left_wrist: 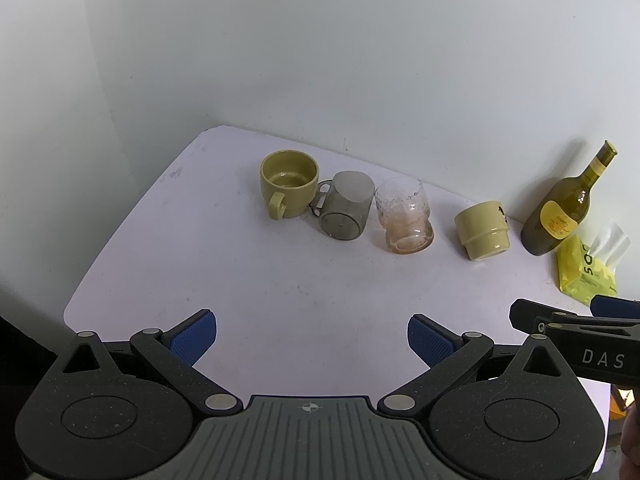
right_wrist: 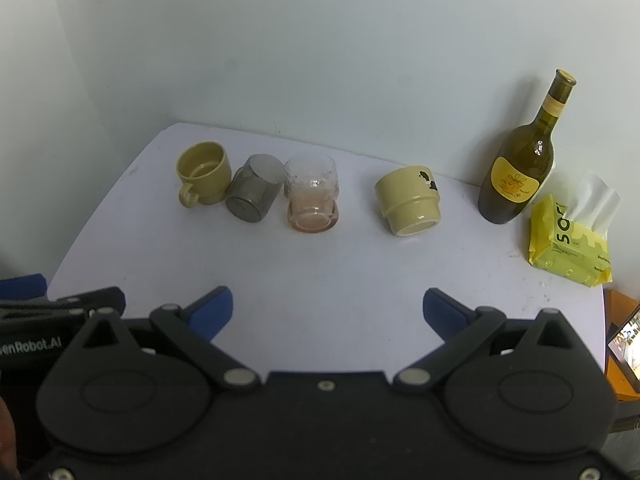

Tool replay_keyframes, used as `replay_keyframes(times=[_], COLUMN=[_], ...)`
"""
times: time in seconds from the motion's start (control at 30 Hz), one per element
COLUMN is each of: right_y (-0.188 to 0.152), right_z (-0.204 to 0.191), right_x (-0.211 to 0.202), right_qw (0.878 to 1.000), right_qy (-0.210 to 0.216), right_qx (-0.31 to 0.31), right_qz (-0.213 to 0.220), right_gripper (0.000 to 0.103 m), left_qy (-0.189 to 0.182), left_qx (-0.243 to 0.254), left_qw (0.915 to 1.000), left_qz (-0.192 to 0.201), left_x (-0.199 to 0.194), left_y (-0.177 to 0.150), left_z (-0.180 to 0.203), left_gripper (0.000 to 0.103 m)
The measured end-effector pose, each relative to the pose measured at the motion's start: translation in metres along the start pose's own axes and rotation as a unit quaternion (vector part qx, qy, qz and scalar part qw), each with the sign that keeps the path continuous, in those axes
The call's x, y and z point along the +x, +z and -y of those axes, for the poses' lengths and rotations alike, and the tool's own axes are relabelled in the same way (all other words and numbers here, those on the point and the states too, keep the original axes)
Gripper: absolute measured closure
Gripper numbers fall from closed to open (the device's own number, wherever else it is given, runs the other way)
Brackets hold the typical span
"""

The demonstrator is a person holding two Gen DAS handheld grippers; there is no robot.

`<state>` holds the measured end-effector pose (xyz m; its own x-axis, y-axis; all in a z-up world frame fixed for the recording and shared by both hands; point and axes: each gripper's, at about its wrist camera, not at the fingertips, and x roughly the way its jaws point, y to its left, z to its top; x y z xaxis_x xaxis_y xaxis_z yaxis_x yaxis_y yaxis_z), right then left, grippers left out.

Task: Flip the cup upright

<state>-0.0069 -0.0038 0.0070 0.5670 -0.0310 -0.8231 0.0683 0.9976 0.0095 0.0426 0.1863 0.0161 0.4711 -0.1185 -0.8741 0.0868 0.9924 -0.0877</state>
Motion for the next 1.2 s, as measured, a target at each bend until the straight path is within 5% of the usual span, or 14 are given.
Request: replay_keyframes(times=[1.2], right_y=[0.0058], right_z=[0.0007], right_x=[0.0026], right_qw=[1.000], right_qy=[-0.010], right_qx=[0.006], right_qz=[0.002], right_gripper=[0.001], left_qy=[-0.005], left_qx=[-0.004], left_qw=[1.0000], left_qz=[-0.003], left_x=[0.0050], left_y=[0.0026], left_z=[0.0009], left_gripper=[0.000])
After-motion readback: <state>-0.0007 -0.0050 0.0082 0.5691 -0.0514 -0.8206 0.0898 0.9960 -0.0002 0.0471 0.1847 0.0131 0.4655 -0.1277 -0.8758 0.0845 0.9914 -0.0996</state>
